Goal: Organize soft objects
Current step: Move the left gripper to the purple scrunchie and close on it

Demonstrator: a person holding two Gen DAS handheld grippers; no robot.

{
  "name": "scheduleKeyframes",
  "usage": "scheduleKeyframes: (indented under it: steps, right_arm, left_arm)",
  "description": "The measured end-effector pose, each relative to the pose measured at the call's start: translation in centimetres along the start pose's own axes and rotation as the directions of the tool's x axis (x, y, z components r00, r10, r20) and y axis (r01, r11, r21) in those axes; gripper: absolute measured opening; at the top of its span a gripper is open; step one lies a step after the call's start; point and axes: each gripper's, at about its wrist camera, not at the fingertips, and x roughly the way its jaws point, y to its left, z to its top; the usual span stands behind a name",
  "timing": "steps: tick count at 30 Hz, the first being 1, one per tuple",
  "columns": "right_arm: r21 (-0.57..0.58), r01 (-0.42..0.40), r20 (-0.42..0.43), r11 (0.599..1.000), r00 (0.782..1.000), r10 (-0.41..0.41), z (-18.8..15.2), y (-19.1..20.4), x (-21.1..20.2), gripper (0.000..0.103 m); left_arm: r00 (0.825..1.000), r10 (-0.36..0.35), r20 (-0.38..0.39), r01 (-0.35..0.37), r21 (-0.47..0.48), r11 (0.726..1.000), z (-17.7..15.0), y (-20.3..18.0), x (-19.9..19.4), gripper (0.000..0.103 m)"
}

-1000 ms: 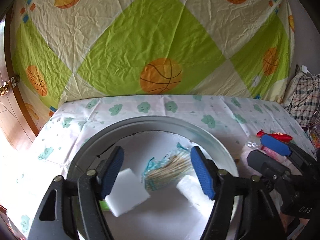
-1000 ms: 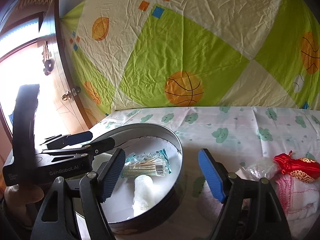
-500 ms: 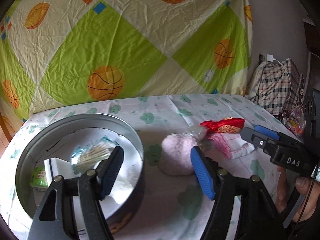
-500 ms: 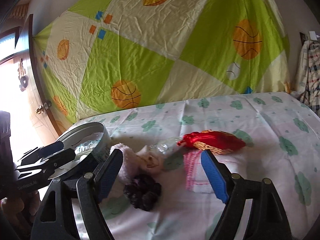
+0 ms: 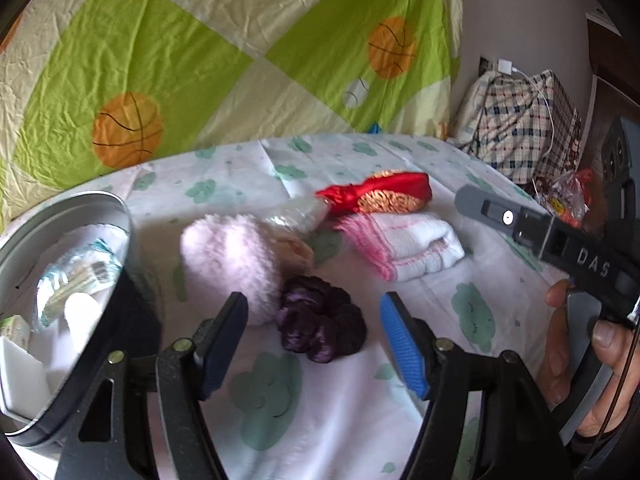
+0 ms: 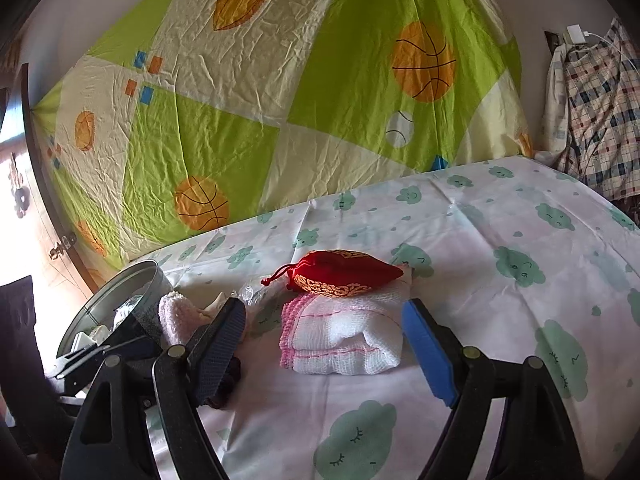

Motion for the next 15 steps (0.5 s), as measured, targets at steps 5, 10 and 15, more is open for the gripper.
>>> scheduleKeyframes:
  steps: [5, 10, 15]
  right_arm:
    - [0.010, -0.002, -0.001, 1.000, 1.000, 0.002, 0.0, -0.2, 0.0, 0.083]
    - [0.040, 0.003, -0.018, 0.999, 1.000, -0.002, 0.0, -0.8, 0.4, 0.084]
    - [0.099, 0.024, -0.048, 0.995, 0.999, -0.019, -0.1, -2.0, 1.0, 0.084]
  left_arm:
    - [0.997, -0.028, -0.073, 0.027, -0.015, 1.000, -0.1, -0.5, 2.0, 0.058]
    - [0.994, -0.045, -0.104, 0.042, -0.033, 0.999, 0.4, -0.3, 3.3, 0.053]
    - [0.991, -0.079, -0.107, 0.076, -0.033, 0.997, 0.5, -0.3, 3.5, 0.030]
